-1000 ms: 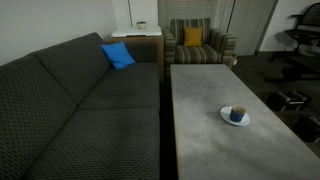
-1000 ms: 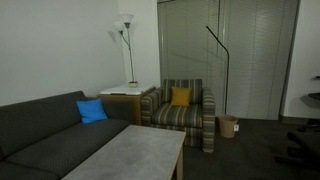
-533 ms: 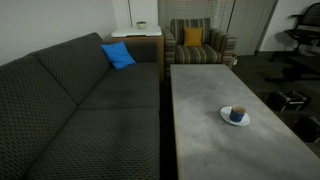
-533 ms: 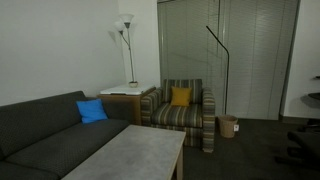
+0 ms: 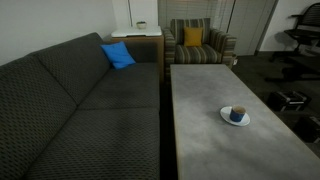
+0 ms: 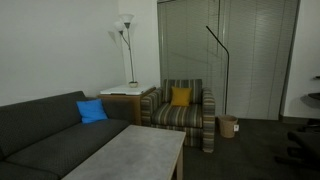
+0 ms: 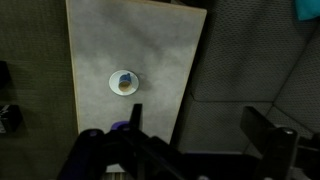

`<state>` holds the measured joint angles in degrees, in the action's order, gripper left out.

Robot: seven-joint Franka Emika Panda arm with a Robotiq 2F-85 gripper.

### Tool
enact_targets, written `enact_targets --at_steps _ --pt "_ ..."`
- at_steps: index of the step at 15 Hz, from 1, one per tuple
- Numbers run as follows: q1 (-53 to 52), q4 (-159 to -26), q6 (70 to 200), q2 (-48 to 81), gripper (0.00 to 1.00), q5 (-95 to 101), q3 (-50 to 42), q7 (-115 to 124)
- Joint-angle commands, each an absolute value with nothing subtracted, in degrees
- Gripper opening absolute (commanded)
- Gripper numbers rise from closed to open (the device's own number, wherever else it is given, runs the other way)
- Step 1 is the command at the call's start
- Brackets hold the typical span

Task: Remove the mug from the white plate and place on the table

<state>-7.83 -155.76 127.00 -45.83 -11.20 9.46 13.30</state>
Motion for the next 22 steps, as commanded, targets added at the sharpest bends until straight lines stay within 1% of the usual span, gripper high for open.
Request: enact_targets --at_steps 1,10,11,15,20,21,22 --pt "-7.7 -155.7 126.9 -45.8 1.0 -11.2 9.5 13.2" --pt "-7.7 -155.7 126.9 -45.8 1.0 -11.2 9.5 13.2" --pt "-6.0 -155.2 127.9 -43.8 1.0 -9.5 9.3 12.7" --pt "-5.7 -155.0 134.3 -35.7 1.0 -8.8 8.5 10.7" --pt "-4.9 -152.0 142.8 -21.5 1.0 -8.1 6.6 8.4" --pt "-5.5 -150.8 141.8 -21.1 1.0 -9.0 6.0 8.8" --pt "-6.0 -154.0 141.3 -25.4 1.0 -8.9 6.5 9.8"
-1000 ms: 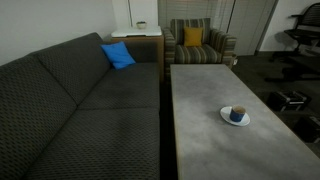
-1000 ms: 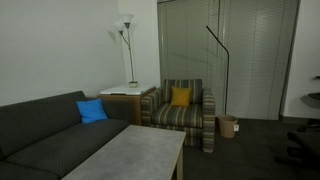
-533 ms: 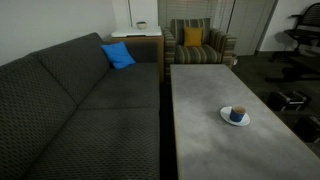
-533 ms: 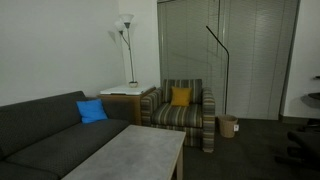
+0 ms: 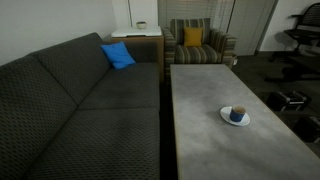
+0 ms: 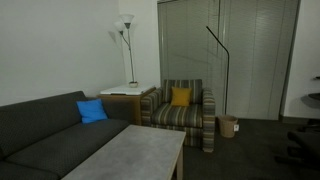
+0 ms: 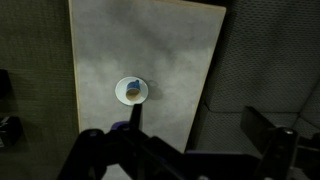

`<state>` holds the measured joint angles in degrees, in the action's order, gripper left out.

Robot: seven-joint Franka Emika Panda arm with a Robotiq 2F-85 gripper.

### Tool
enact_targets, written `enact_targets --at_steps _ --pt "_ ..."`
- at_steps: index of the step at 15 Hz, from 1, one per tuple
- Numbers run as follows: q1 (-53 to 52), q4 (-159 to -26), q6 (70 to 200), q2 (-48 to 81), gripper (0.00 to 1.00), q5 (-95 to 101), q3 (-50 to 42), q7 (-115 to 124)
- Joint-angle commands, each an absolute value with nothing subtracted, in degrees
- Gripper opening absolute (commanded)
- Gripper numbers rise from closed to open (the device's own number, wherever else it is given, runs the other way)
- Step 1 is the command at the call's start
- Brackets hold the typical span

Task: Remove the mug from the white plate and place on the table

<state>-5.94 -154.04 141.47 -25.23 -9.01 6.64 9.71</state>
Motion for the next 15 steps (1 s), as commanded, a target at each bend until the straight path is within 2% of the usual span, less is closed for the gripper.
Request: enact_targets --at_steps 1,5,15 --pt "-5.9 -153.1 141.7 -23.5 1.0 -9.0 6.3 9.7" --pt "-5.8 -150.4 143.3 -19.4 1.0 -8.3 6.4 9.5" --pt "-4.4 -140.8 156.8 4.7 1.0 -10.4 1.6 0.7"
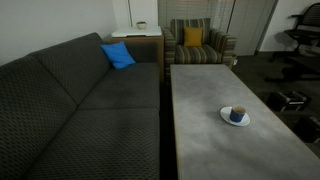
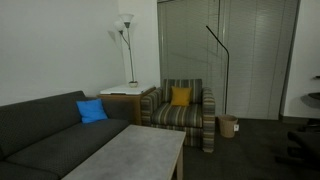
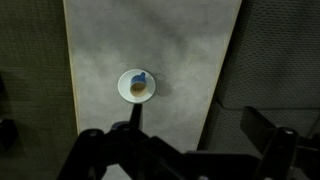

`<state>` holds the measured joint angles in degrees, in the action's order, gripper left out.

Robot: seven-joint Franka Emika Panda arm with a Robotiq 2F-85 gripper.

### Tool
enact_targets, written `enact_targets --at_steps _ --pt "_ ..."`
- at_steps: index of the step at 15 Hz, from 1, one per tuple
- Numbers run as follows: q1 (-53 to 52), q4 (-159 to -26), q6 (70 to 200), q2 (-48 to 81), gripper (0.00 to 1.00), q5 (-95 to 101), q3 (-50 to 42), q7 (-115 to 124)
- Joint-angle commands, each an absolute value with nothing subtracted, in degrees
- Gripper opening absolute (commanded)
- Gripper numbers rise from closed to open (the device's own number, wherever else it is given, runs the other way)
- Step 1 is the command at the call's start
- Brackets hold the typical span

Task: Remove the mug from the white plate and place on the table

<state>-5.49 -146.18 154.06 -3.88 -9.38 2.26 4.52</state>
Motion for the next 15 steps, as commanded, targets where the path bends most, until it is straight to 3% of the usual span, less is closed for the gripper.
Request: enact_targets --at_steps 1,15 --pt "-4.0 -138.9 157.4 7.5 1.0 -10.2 1.6 -0.1" --pt "-2.5 -131.7 158.8 16.2 1.0 -3.8 2.1 0.6"
